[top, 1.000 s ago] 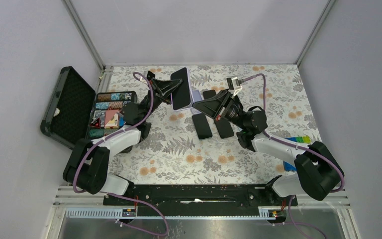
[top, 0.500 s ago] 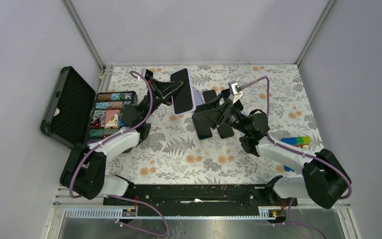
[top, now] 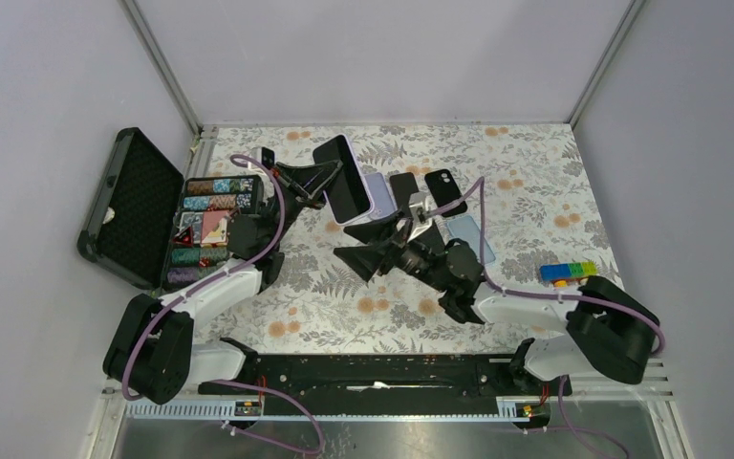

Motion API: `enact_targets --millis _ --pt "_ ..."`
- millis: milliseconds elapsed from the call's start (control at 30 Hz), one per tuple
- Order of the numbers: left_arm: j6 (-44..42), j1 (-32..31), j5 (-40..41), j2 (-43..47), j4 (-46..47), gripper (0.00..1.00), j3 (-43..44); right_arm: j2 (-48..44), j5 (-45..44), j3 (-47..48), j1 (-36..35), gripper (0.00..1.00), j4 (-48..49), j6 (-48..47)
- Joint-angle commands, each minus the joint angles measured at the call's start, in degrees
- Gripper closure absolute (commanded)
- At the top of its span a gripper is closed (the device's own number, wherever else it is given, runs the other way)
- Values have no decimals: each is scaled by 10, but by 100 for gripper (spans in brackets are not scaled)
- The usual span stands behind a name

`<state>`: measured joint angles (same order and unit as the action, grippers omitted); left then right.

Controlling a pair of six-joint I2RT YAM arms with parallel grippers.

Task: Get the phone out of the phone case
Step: Remove the phone case from the phone.

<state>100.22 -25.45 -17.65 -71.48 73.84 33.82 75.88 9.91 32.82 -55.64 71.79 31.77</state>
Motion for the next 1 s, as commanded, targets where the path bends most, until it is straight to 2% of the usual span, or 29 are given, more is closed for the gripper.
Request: enact_targets --millis 0,167,400,567,700,767,867,967 --pt "-12 -5 41 13 57 100 6 44 -69 22 -22 23 122 -72" --pt "-5 -5 50 4 77 100 -4 44 -82 33 -26 27 129 -74" --pt "-18 -5 83 17 79 100 -33 33 -114 59 -26 24 103 -78" --pt "-20 -5 96 34 82 100 -40 52 -121 79 -26 33 97 -60" --pt "-9 -5 102 43 84 100 -47 57 -117 79 -26 47 94 -55" --pt "-4 -5 104 45 82 100 -47 56 -118 79 -26 49 87 -61" --pt "3 -5 103 45 82 100 -46 53 -113 83 -26 47 66 -72" --pt "10 -5 103 41 82 100 -45 38 -110 100 -25 44 -15 -75"
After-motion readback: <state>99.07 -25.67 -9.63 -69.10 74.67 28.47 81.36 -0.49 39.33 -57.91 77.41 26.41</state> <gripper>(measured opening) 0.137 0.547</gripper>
